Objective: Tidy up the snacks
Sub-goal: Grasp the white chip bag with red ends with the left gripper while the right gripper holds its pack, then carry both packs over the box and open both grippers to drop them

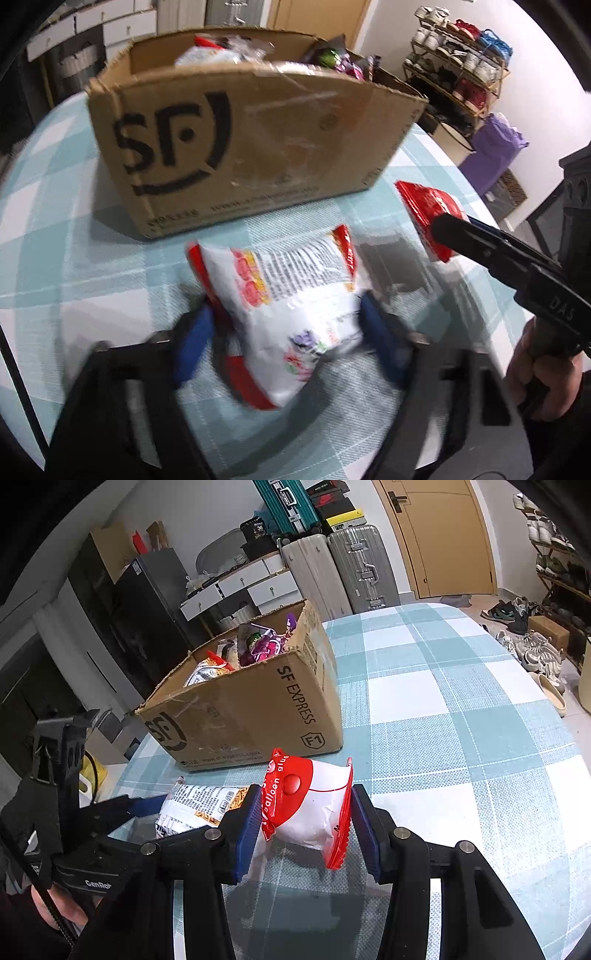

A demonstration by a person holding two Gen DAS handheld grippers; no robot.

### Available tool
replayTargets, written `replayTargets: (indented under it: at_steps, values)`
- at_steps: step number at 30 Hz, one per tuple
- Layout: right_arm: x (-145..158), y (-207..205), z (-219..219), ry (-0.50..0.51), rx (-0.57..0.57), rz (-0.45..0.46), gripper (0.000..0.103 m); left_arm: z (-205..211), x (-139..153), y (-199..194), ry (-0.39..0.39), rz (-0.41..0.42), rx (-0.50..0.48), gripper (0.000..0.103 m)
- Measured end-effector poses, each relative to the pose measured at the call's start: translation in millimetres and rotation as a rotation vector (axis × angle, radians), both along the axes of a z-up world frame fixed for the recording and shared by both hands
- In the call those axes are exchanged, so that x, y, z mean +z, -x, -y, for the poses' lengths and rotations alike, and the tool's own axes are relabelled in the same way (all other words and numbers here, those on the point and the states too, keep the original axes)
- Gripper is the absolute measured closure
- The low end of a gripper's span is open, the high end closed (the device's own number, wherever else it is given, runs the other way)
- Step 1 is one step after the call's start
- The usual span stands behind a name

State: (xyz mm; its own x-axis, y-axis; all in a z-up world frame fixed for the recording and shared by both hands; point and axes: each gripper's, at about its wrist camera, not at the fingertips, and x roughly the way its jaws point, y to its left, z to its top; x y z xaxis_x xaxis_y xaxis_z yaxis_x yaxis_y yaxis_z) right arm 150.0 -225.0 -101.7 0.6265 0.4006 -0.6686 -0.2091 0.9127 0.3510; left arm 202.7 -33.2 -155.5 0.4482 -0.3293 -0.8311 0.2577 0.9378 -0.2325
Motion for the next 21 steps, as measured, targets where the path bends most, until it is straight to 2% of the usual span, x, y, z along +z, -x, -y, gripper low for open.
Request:
replayTargets:
  at_steps: [2,5,21]
  values:
    - [0,2,0,-0.004,0.0,0.0,0.055,3,0,1,0.024,0.007,-0.027,0.051]
    - [1,4,0,-0.009,0.003,0.0,0.055,7,0,1,0.013,0.019,-0.043,0.054]
    - [4,9,3,-0.016,-0.001,0.008,0.055,17,5,1,0.014,0.018,-0.059,0.054]
